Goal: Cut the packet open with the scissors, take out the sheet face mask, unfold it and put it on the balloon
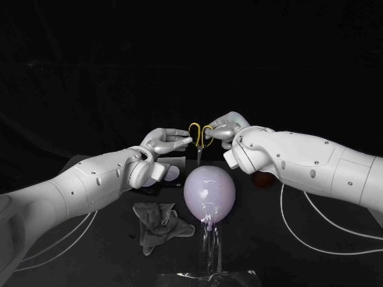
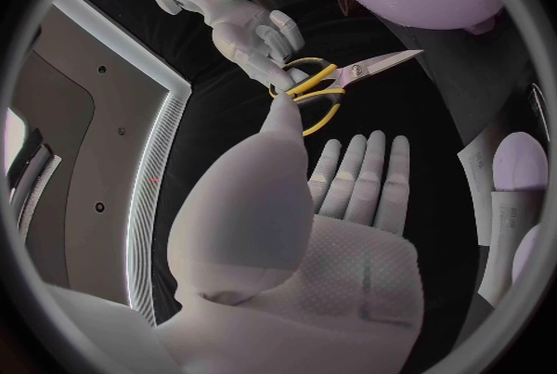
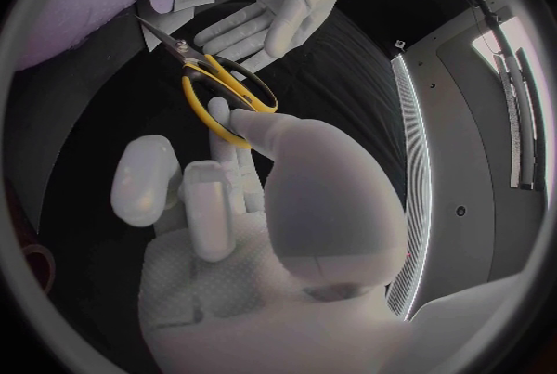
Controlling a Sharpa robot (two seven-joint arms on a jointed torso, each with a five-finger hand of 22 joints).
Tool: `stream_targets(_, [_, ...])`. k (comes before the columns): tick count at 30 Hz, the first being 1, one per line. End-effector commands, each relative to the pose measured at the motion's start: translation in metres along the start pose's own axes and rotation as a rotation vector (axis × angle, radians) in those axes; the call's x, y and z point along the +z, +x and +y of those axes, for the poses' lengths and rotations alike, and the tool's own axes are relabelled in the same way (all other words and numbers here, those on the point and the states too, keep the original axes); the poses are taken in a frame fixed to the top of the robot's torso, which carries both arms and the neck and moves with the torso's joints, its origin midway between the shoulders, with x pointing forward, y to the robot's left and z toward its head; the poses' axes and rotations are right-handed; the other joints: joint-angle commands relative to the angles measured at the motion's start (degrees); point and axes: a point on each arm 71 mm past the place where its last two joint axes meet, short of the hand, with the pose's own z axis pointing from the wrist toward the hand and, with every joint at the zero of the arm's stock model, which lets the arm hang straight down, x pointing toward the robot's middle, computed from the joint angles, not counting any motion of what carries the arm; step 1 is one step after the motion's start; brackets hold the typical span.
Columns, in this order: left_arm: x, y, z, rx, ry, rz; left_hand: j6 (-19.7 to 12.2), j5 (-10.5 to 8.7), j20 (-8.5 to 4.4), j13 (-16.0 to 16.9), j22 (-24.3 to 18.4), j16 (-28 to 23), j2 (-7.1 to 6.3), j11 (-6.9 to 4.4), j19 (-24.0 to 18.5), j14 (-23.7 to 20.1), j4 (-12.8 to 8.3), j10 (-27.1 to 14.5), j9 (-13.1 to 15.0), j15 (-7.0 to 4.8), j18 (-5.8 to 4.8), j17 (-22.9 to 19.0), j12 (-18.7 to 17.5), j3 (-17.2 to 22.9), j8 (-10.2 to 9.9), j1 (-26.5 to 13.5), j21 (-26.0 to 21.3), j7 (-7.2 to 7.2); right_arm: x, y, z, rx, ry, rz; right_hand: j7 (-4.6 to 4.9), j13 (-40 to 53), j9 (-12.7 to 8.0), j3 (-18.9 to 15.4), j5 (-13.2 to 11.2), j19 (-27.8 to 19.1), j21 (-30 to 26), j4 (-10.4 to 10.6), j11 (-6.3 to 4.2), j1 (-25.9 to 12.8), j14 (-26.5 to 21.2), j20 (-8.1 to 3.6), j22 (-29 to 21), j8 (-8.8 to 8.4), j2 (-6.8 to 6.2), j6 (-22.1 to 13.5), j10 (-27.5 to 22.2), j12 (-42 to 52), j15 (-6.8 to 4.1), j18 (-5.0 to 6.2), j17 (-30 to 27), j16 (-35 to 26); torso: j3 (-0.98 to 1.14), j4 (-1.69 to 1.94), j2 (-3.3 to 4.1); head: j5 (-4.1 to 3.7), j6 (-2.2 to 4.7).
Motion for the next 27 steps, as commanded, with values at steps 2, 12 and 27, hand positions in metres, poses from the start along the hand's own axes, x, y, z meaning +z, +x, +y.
stream_targets(2, [0.003,0.006,-0.001,0.013,-0.020,0.042,0.89,-0.11,-0.07,0.10,-0.07,0.26,0.34,0.00,0.21,0.47,-0.06,0.56,0.16,0.00,1.02,0.06,-0.05,0.25,0.33,0.80,0.16,4.64,-0.001,0.002,0.004,0.014,-0.039,-0.011,-0.09,0.09,0.17,0.28,0.31,-0.28,-0.10,-0.42,-1.14,-0.04,3.50,0.01,0.27,0.29,0.59,-0.03,1.75,0.07,-0.47,1.08,1.85,0.39,0.01,0.10,-0.07,-0.48,-0.10])
stream_targets(12, [0.007,0.010,0.001,0.018,-0.043,0.059,0.20,-0.12,-0.12,-0.04,-0.70,-0.26,0.53,0.12,-2.86,-0.76,-0.16,-0.29,0.11,0.17,1.72,-0.40,-0.36,0.08,0.19,1.95,-0.97,4.52,-0.003,0.006,0.009,0.030,-0.083,-0.030,-0.12,0.17,0.39,0.55,-0.03,-0.19,-0.04,-0.92,-1.17,-0.43,3.56,-0.01,0.39,0.43,0.72,-0.07,1.85,0.08,-0.50,1.07,2.04,0.46,-0.04,0.08,-0.08,-0.54,-0.06])
stream_targets(27, [0.011,0.020,0.002,-0.009,-0.059,0.149,6.46,-0.13,-0.16,0.30,-1.34,-1.60,3.44,-3.00,-9.50,-3.35,-0.91,2.74,2.00,-1.58,3.59,-1.37,0.28,-0.37,2.94,5.45,-3.44,1.12,-0.003,0.012,0.014,0.037,-0.113,-0.028,-0.13,0.19,0.45,0.65,0.02,-0.20,-0.06,-1.12,-1.18,-0.52,3.58,-0.03,0.38,0.47,0.73,-0.09,1.87,0.08,-0.51,1.08,2.11,0.49,-0.01,0.05,-0.09,-0.28,-0.15])
